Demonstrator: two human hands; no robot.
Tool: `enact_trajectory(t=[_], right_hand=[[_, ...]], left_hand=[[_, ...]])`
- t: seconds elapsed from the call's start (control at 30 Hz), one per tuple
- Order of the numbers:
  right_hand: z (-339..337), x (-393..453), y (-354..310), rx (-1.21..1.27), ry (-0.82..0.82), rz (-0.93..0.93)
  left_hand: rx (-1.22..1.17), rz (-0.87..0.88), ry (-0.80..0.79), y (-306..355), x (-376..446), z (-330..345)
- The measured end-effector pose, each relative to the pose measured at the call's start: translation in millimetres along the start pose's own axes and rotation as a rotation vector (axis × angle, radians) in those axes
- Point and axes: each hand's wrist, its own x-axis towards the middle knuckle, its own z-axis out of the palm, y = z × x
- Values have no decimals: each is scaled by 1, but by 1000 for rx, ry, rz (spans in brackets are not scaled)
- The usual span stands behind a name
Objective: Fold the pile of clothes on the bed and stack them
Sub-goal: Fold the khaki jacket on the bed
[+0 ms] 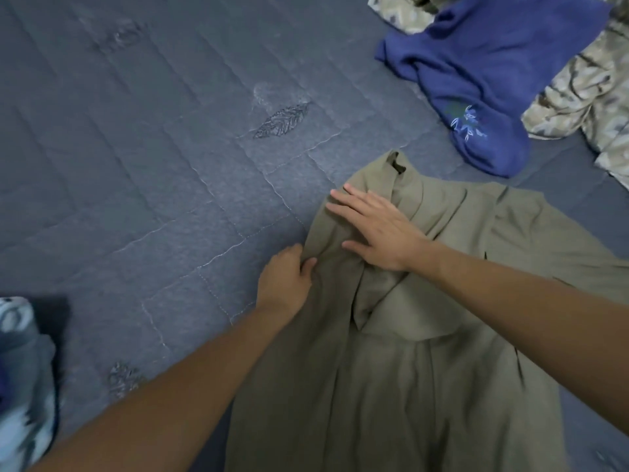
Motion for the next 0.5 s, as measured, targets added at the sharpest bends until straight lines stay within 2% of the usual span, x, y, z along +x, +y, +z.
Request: enact_trajectory(t=[0.13,0.37,0.5], right_hand=[[0,5,-4,-24,27,-27],[-9,43,-12,-12,60,-85],[-15,68,-14,-10,99,-55]], left_hand=[[-103,46,66,-11,4,-15],[-116,122,112,-24,29,-53],[-109,156,95,-28,53,-73]])
